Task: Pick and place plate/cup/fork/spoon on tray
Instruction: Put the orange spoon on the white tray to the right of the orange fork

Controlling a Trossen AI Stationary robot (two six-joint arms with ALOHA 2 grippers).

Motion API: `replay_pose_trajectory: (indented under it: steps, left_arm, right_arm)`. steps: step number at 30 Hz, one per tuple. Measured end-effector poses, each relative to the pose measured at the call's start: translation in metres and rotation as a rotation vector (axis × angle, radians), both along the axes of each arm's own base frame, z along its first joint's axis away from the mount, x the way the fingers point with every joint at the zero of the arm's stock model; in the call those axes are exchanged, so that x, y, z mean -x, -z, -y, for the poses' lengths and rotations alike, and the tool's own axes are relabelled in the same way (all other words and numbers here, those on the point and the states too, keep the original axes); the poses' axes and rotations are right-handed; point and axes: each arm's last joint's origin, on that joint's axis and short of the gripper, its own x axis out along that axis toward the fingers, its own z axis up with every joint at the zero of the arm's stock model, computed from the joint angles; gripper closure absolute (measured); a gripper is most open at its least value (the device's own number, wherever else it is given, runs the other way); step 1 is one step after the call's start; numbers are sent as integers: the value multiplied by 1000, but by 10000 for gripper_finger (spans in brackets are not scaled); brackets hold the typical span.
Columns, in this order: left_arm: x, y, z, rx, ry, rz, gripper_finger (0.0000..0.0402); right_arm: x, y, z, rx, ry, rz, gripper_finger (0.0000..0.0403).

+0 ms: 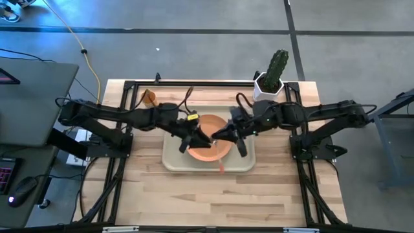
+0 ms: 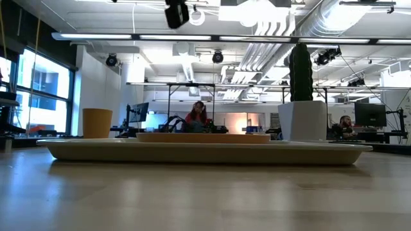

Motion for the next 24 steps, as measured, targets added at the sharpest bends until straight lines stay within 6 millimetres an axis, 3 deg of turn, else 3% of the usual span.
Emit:
replay_pose_trajectory:
  steps: [14, 24]
  left_arm:
    - [51, -19, -44, -108, -143, -116, 234]
    - [102, -26, -61, -148, -360, -290, 234]
  right_arm:
    - [35, 0, 20, -9, 42, -191, 403]
    - [54, 25, 55, -12, 197, -505, 403]
